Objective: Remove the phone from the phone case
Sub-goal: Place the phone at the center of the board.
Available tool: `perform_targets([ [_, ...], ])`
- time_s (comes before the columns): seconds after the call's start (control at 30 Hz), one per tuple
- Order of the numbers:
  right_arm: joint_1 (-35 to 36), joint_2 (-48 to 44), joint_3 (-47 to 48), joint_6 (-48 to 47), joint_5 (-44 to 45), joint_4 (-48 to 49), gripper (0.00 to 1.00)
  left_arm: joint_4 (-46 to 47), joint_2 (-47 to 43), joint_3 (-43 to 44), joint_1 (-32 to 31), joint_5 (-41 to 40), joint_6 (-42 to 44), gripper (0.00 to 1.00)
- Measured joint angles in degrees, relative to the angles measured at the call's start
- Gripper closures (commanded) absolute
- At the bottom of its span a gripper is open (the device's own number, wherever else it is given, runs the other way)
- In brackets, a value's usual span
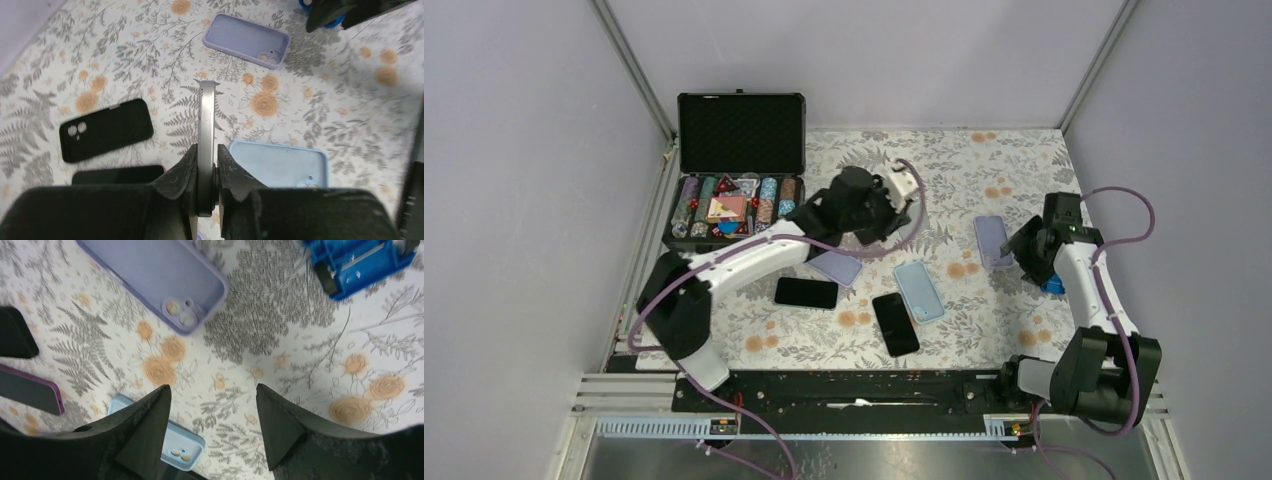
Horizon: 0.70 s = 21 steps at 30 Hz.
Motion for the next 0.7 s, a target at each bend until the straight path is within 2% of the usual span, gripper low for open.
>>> perform_targets([
  [0.13,0.0,-3.6,-2.3,0.4,-1.9,-2.6,0.28,0.9,9.1,6.4,-4.5,-4.5,9.5,1.00],
  [0.27,-0.8,-5.6,0.8,-1.4,-1.6,-7.3,0.30,2.2,17.4,12.0,-8.3,-10.5,19.6,1.00],
  [0.5,-2.7,-9.3,8.2,-4.0,3.9,-14.6,0.31,5.8,25.6,11.8,-14.4,-18.7,39.3,0.98],
  [0.7,-2.8,-9.4,11.5,-4.4,5.3,-16.5,0.32,12.7,32.9,12.6,-17.2,-26.4,51.0,0.95],
])
